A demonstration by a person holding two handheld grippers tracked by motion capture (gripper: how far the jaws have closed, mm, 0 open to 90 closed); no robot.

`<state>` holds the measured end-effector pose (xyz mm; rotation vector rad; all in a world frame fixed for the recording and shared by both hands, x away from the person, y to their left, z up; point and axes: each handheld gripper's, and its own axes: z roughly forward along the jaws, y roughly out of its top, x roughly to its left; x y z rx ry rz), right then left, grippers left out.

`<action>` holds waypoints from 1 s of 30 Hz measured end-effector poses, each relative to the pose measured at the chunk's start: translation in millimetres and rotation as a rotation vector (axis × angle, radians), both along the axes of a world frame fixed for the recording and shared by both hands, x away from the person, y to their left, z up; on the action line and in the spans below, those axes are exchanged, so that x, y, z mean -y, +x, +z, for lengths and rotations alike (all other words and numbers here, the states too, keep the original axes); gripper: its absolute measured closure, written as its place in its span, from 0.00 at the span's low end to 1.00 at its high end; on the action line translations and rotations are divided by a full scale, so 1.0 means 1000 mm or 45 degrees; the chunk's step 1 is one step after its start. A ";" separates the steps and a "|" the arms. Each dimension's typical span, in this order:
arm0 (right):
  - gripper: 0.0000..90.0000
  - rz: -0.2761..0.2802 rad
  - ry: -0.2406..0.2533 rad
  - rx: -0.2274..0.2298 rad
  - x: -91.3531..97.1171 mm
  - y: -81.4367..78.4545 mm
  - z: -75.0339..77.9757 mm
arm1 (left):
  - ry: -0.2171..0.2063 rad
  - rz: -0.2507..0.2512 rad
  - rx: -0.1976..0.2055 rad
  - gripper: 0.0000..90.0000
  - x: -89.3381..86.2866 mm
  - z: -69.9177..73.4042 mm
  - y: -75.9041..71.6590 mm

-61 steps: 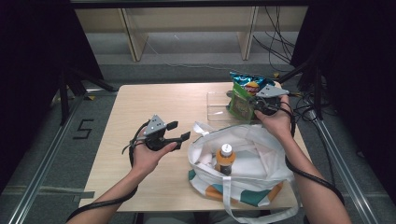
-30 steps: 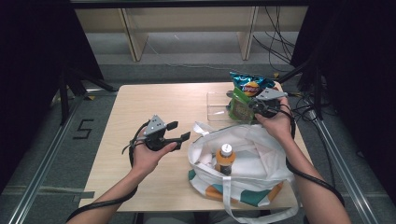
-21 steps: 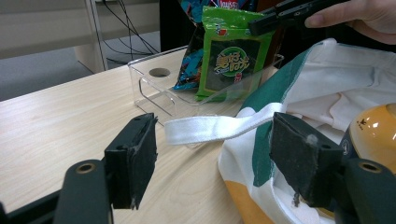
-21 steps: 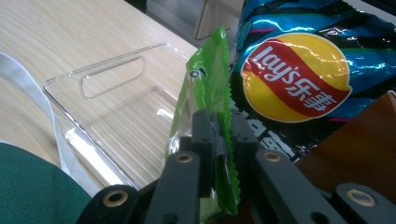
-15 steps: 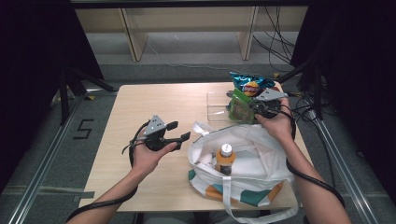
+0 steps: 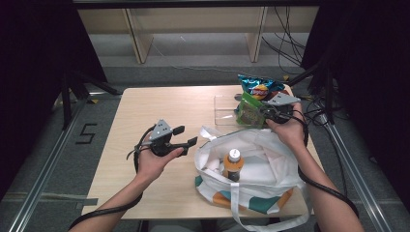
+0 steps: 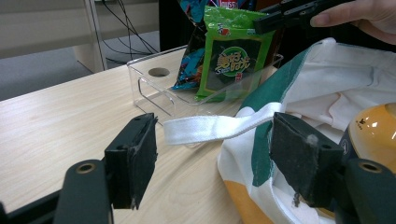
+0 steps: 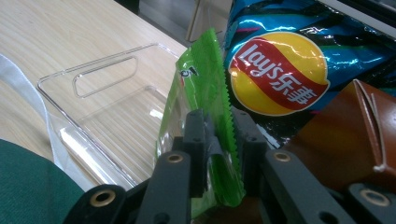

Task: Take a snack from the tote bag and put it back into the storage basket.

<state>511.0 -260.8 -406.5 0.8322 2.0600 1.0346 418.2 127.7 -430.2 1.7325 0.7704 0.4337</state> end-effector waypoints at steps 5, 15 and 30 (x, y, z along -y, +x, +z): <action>0.85 -0.002 0.008 0.001 0.001 -0.001 0.000 | -0.001 0.000 -0.003 0.35 0.000 0.000 0.000; 0.82 0.005 0.017 -0.010 0.006 -0.005 0.003 | -0.001 -0.003 -0.003 0.35 0.001 0.000 0.000; 0.80 0.008 0.011 0.003 0.005 -0.011 0.006 | 0.001 -0.007 -0.005 0.35 0.001 -0.001 0.000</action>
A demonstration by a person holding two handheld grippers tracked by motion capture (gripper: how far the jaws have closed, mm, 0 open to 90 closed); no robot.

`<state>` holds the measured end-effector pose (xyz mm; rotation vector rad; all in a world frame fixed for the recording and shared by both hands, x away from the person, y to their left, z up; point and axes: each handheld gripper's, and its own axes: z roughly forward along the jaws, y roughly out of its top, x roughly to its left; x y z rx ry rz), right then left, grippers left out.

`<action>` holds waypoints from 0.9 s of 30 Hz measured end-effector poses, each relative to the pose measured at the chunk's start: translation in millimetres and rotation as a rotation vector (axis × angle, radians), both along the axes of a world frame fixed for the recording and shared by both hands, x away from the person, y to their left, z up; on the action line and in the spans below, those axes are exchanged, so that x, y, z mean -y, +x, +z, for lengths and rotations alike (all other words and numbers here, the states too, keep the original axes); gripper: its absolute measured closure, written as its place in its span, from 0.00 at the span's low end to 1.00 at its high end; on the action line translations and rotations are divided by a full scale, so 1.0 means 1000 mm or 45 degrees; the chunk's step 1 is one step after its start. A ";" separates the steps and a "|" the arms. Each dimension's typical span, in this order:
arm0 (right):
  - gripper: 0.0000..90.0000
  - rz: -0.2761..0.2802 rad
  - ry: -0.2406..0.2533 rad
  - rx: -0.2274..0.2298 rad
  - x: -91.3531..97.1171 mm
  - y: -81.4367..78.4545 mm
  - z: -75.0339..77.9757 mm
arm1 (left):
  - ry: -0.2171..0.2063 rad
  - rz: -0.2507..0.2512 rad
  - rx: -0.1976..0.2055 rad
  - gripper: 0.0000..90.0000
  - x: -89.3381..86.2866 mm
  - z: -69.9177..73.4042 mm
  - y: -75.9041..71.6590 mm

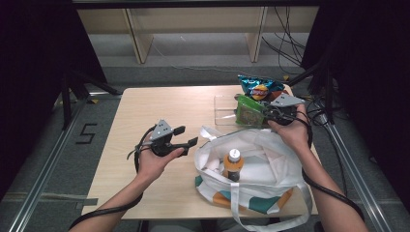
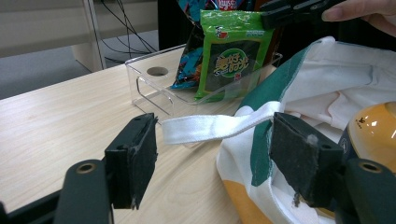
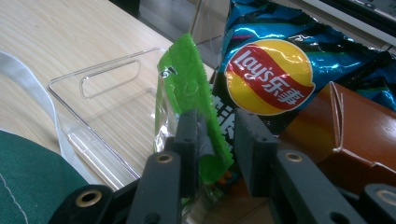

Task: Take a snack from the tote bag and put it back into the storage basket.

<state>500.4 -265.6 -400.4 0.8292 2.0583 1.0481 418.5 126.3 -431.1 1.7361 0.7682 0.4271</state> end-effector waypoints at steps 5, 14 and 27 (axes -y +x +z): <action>0.79 0.010 -0.010 0.010 0.000 -0.001 0.001 | -0.007 -0.004 0.002 0.35 0.000 0.000 0.000; 0.80 0.005 -0.017 0.004 0.003 -0.008 -0.001 | 0.002 0.001 0.004 0.35 0.000 0.001 0.000; 0.74 0.011 0.026 -0.019 0.006 -0.018 0.003 | -0.003 0.005 0.007 0.35 -0.001 0.001 0.000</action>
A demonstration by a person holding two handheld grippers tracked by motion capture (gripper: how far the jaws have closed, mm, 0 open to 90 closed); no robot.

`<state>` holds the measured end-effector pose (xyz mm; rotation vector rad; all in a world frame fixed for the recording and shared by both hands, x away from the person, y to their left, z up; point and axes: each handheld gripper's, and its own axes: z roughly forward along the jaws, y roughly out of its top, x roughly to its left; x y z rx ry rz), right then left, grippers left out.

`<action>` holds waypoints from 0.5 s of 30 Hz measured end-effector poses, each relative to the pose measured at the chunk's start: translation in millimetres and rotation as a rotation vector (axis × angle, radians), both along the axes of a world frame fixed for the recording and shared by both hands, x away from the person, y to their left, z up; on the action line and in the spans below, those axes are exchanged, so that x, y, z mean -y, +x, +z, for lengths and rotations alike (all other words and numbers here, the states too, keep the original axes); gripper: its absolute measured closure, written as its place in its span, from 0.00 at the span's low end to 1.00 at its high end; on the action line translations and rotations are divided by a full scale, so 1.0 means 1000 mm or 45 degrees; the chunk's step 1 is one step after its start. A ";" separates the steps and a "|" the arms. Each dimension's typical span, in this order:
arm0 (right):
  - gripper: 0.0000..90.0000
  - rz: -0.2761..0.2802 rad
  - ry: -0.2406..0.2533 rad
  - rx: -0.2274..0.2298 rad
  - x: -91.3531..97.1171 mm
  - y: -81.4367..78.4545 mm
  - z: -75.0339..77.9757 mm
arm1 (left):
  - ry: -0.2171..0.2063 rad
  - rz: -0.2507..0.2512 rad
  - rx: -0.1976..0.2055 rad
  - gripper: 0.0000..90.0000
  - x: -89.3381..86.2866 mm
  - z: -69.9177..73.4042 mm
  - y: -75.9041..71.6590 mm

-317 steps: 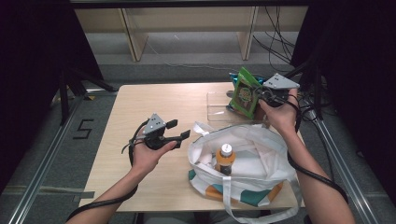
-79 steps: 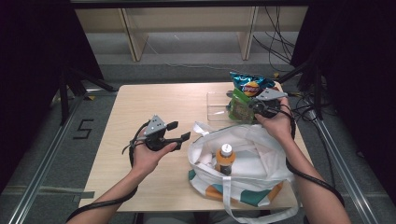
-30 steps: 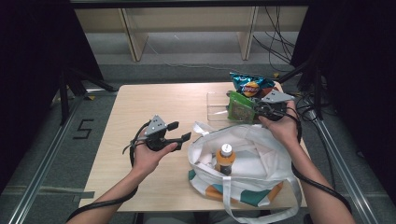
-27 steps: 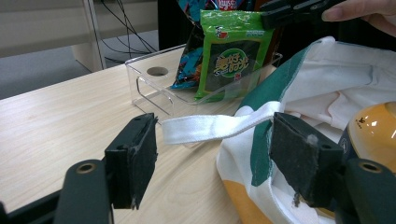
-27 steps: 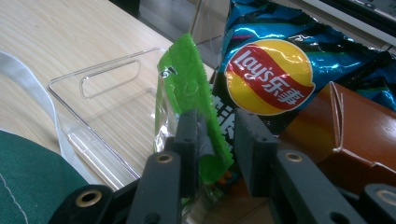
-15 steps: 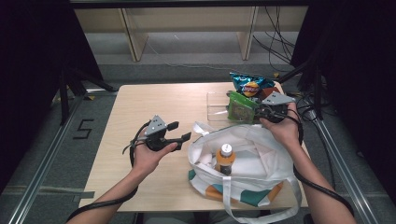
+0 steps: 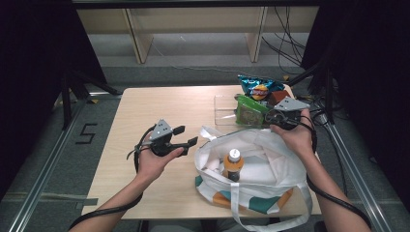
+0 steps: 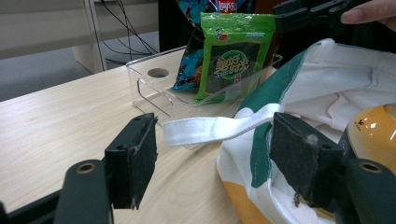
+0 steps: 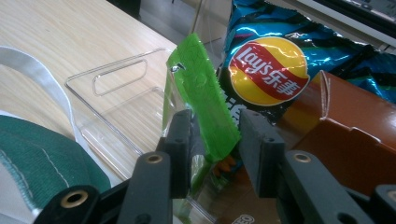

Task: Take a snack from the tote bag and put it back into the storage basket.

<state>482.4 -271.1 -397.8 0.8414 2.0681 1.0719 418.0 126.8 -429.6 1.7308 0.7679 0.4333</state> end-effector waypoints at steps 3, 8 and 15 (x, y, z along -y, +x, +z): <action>0.72 -0.003 -0.019 0.040 0.001 -0.002 0.001 | -0.001 0.001 0.000 0.35 0.000 0.000 0.000; 0.70 -0.013 -0.008 0.041 0.004 -0.004 0.002 | -0.003 0.000 0.000 0.35 0.000 0.001 0.000; 0.67 -0.031 0.025 0.023 0.008 -0.010 0.002 | -0.005 0.002 0.001 0.35 0.000 0.001 -0.001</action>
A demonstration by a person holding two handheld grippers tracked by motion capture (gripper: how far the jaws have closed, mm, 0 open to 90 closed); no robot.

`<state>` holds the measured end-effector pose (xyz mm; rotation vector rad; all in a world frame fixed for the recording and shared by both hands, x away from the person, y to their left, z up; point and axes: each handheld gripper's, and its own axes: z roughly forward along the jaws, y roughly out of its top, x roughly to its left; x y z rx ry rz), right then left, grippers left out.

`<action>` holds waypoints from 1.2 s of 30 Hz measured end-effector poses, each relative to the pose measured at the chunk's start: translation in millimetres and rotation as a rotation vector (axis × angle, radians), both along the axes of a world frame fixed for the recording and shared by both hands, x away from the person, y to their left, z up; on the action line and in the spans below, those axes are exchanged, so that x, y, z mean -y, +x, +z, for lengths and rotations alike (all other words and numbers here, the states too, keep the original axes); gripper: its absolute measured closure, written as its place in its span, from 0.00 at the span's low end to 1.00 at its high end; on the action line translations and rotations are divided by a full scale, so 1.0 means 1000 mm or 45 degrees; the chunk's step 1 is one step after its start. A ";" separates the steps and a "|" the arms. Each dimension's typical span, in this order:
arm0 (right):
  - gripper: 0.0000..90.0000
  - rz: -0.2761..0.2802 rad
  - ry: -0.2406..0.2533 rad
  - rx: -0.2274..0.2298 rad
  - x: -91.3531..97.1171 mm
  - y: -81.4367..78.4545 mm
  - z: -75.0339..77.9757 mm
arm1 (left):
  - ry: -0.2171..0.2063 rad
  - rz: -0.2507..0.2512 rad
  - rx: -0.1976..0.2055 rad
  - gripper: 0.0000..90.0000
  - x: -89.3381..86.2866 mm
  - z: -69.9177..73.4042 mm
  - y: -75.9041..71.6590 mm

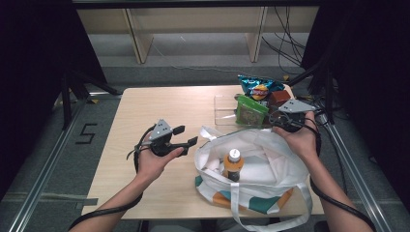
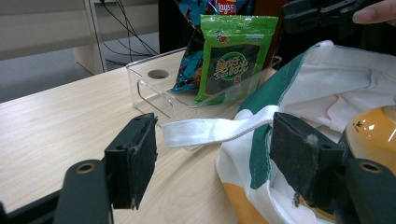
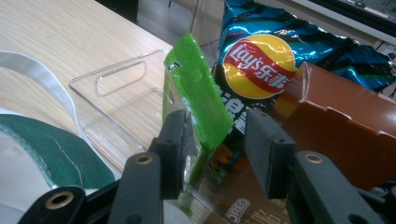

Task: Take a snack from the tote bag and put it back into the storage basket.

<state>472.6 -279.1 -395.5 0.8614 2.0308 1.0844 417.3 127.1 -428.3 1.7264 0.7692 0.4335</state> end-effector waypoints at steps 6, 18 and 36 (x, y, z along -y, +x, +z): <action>0.65 -0.013 0.030 -0.001 0.004 -0.007 0.002 | -0.009 -0.004 0.007 0.35 0.000 0.002 -0.002; 0.60 -0.054 0.125 -0.026 0.021 -0.025 0.002 | -0.023 -0.013 0.012 0.35 0.000 0.005 -0.004; 0.56 -0.150 0.302 -0.099 0.039 -0.059 0.000 | -0.042 -0.018 0.025 0.34 -0.001 0.007 -0.006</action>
